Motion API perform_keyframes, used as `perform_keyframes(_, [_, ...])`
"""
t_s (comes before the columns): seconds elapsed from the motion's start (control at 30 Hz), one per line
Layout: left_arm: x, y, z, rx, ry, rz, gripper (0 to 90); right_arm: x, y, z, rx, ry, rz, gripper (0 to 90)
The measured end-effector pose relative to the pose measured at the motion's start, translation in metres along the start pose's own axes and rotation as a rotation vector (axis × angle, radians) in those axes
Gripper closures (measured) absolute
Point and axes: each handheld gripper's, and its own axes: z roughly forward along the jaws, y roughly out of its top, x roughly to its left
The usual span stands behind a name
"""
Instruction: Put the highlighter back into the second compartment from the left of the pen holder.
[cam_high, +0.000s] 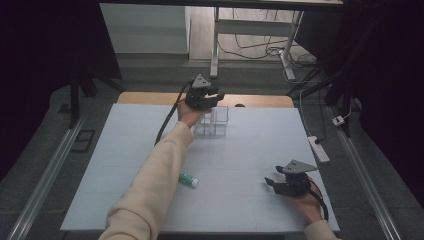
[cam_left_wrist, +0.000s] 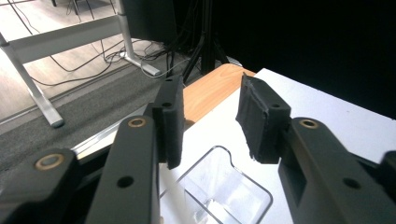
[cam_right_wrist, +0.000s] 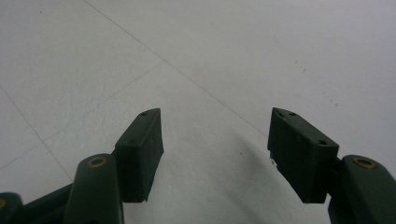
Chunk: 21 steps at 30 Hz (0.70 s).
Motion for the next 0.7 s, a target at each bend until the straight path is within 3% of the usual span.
perform_keyframes(0.4, [0.0,-0.01,-0.021,0.053,-0.046,0.005,59.5,0.001,0.0,0.0,-0.005,0.004,-0.002,35.2])
perform_keyframes(0.7, [0.0,-0.021,-0.041,0.075,-0.062,0.038,58.8,0.001,0.0,0.001,-0.002,0.005,-0.007,35.3])
